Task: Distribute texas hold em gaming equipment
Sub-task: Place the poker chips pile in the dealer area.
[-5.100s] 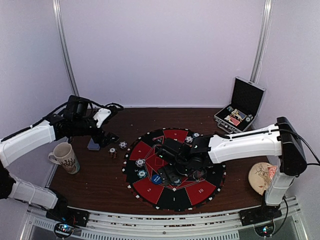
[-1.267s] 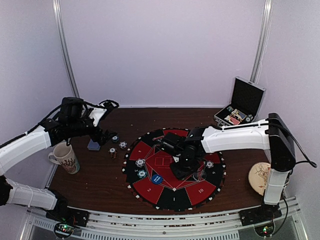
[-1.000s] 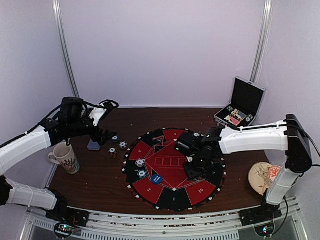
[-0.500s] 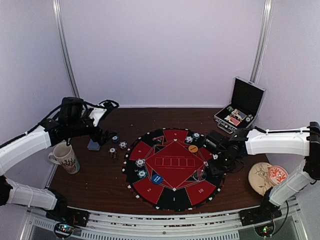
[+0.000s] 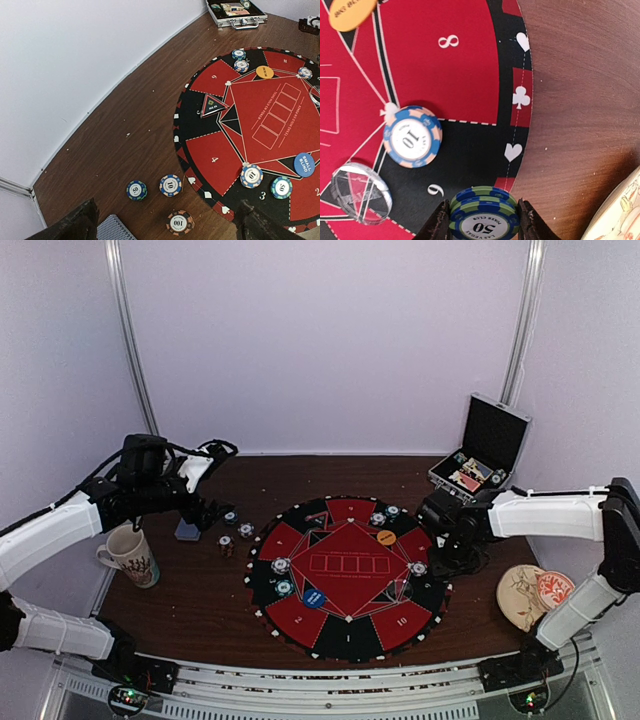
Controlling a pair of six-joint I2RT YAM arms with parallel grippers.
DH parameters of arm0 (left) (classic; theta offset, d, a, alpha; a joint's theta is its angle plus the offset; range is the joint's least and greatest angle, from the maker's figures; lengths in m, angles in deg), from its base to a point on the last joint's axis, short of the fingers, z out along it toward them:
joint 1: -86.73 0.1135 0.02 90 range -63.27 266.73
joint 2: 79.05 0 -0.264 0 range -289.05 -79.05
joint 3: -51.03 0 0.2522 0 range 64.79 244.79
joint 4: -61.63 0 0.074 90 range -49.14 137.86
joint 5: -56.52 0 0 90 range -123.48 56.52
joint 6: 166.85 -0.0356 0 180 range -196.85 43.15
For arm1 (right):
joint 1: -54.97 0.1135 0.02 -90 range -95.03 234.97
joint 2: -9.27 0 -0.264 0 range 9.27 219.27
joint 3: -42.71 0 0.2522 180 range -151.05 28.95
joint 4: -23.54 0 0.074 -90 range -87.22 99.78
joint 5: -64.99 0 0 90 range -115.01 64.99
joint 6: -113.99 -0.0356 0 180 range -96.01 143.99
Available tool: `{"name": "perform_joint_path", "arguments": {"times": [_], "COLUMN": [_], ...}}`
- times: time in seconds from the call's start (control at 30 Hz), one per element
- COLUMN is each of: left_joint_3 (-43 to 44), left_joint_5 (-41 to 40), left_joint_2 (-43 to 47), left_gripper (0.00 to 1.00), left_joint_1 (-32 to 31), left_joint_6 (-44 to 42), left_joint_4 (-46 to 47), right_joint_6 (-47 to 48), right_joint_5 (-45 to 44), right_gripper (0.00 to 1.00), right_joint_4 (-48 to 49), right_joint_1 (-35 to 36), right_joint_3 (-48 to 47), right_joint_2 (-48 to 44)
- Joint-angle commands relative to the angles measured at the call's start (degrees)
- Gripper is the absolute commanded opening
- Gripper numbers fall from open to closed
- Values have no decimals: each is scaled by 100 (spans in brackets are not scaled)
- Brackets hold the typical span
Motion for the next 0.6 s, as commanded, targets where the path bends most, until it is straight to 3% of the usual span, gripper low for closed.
{"name": "perform_joint_path", "arguments": {"times": [0.0,0.57], "left_joint_3": [-48,-48], "left_joint_5": [-19,-13], "left_joint_2": [68,76], "left_gripper": [98,98], "left_joint_1": [34,32], "left_joint_6": [42,35], "left_joint_4": [236,230], "right_joint_6": [273,564], "right_joint_5": [-105,72], "right_gripper": [2,3], "right_joint_4": [242,612], "right_joint_1": [-143,-440], "right_joint_3": [-206,-283], "right_joint_2": [277,771]}}
